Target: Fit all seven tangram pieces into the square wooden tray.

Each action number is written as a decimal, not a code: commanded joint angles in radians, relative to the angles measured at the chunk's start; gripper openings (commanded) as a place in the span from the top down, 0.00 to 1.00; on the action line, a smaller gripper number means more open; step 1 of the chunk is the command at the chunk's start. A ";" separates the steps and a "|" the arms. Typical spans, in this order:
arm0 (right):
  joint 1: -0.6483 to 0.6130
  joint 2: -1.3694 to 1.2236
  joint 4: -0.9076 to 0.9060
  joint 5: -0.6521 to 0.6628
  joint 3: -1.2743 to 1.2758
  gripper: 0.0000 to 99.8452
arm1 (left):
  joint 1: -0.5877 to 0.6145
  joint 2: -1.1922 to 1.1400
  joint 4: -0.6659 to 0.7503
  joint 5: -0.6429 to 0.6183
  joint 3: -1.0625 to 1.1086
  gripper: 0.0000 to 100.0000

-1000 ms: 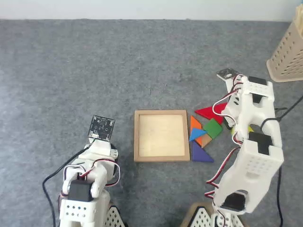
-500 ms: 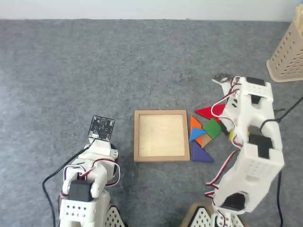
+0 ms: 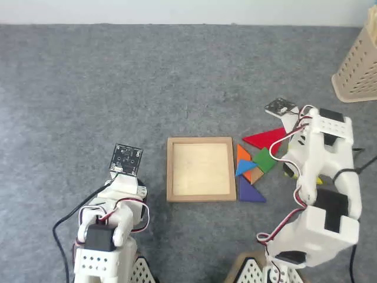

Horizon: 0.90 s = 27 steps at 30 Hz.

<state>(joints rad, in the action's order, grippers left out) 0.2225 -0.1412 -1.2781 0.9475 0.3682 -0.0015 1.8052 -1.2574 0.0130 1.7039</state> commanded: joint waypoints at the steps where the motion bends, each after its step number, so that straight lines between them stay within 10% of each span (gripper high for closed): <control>1: 0.010 -0.047 0.051 0.023 -0.014 0.68 | 0.006 0.021 -0.006 -0.008 -0.019 0.99; 14: -0.077 -0.116 0.122 -0.109 -0.021 0.68 | 0.006 0.021 -0.006 -0.008 -0.019 0.99; 27: -0.067 -0.179 0.117 -0.325 -0.078 0.93 | 0.006 0.021 -0.006 -0.008 -0.019 0.99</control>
<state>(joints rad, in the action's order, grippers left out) 0.1688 -0.3023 -1.1646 0.6713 0.2915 -0.0015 1.8052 -1.2574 0.0130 1.7039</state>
